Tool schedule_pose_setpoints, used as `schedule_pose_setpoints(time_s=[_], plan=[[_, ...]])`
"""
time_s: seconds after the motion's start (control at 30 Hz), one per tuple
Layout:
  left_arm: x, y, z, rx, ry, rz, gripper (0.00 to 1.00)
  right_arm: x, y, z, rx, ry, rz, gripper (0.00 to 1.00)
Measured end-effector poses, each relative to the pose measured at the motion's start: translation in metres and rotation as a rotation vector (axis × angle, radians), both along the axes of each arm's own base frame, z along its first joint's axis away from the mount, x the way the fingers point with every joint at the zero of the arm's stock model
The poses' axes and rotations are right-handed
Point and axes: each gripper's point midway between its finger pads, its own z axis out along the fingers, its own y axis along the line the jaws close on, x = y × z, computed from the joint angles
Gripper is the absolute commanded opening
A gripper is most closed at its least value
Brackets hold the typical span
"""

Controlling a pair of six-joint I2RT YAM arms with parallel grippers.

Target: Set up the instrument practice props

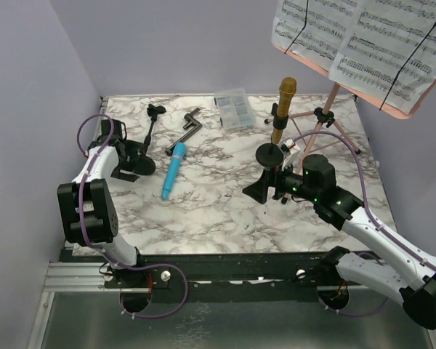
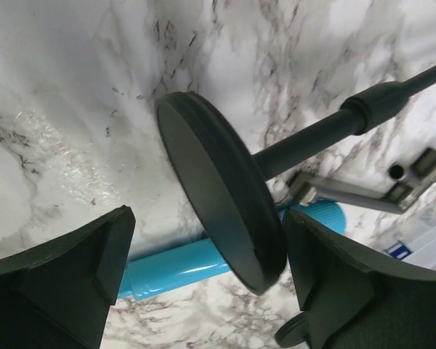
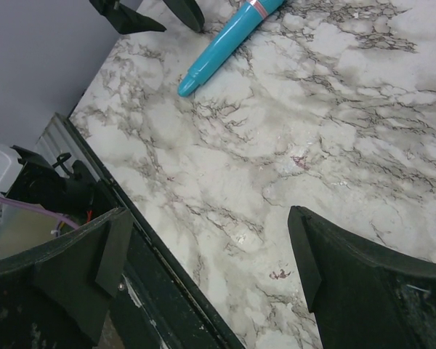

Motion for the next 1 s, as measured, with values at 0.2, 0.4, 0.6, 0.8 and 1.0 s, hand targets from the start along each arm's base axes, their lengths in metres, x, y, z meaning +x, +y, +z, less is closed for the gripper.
schedule_pose_setpoints(time_s=[0.2,0.4,0.6,0.8,1.0], plan=[[-0.005,-0.012,-0.015,-0.035,-0.001,-0.042,0.56,0.0,0.001,0.0,0.003,0.006,0.001,1.0],[-0.007,-0.01,-0.003,-0.012,-0.034,-0.057,0.16,0.0,0.001,0.0,0.006,0.007,-0.001,1.0],[-0.011,-0.008,0.039,0.034,-0.144,-0.061,0.0,-0.001,0.001,0.001,0.011,0.011,-0.002,1.0],[-0.013,-0.02,0.099,0.027,-0.341,-0.121,0.0,-0.002,0.001,0.004,0.023,0.01,0.001,1.0],[-0.022,-0.087,0.148,-0.146,-0.731,-0.423,0.0,-0.009,0.008,0.021,0.09,-0.019,0.048,1.0]])
